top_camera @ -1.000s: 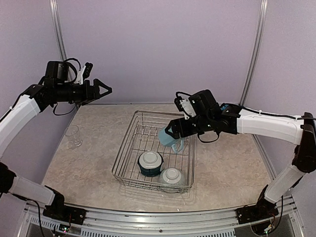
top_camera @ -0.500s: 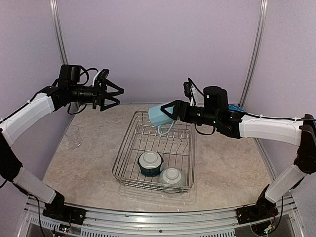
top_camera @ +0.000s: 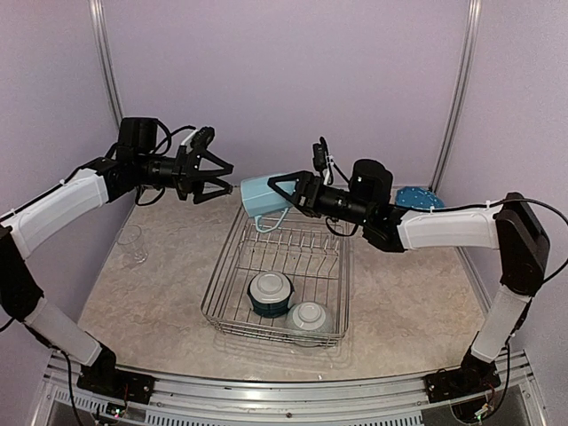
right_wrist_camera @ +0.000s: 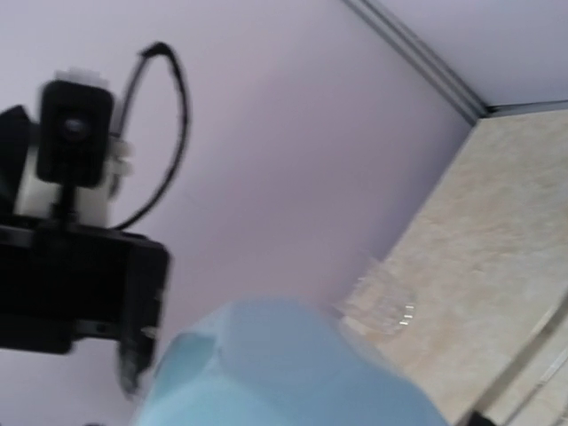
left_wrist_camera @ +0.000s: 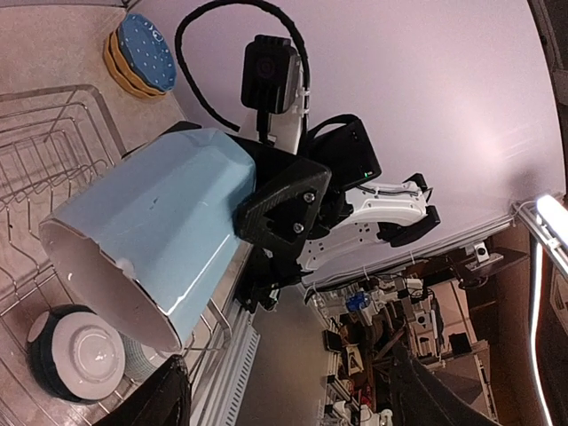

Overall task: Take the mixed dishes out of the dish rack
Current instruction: Pass from the right arm to the left

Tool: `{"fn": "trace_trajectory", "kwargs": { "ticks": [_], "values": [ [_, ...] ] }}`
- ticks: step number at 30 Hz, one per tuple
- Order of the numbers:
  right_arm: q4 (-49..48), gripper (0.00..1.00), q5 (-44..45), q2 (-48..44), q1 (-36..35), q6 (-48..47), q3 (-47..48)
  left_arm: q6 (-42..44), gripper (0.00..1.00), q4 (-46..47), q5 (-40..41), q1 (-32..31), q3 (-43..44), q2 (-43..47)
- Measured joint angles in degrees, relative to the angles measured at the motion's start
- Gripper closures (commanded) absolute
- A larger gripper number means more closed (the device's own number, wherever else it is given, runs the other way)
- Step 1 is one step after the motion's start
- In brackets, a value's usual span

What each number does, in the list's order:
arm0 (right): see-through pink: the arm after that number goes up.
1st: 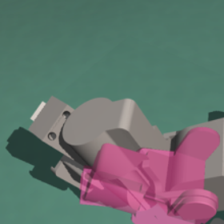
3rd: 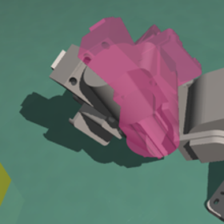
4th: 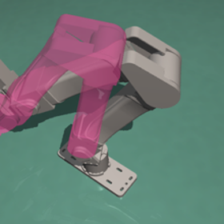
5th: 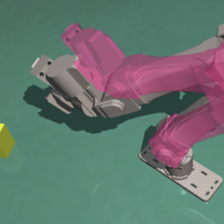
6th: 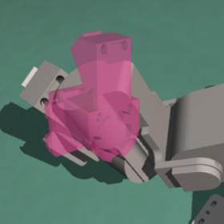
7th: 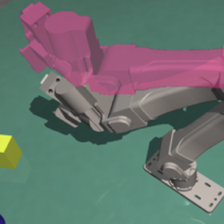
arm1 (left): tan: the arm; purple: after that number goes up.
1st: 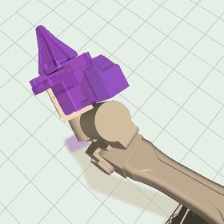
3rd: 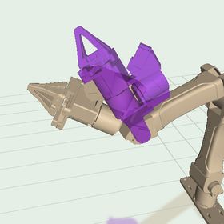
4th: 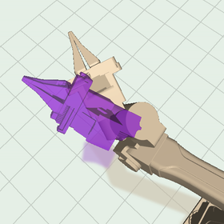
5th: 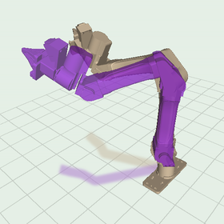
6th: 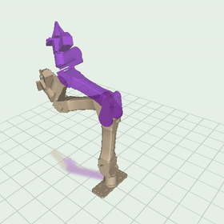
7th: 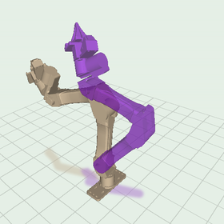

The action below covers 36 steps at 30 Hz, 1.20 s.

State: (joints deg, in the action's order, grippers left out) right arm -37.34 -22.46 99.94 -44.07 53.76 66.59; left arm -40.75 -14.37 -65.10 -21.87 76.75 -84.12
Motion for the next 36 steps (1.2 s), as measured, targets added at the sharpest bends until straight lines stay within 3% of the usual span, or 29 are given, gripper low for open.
{"fn": "trace_trajectory", "kwargs": {
  "ticks": [14, 30, 36],
  "values": [
    [-10.78, 1.00, -2.12, 5.11, -0.57, 6.43, 3.63, -1.77, 0.41, 1.60, -0.55, -0.09, -0.74, -2.84],
    [-15.72, 1.00, 1.57, 10.03, -4.42, 6.95, 6.78, -5.29, 0.74, 5.40, -1.51, -0.09, -2.27, -2.95],
    [-16.35, 1.00, 4.33, 10.05, -5.14, 6.75, 6.40, -5.84, 0.94, 7.17, -2.16, -0.09, -2.56, -2.97]
  ]
}}
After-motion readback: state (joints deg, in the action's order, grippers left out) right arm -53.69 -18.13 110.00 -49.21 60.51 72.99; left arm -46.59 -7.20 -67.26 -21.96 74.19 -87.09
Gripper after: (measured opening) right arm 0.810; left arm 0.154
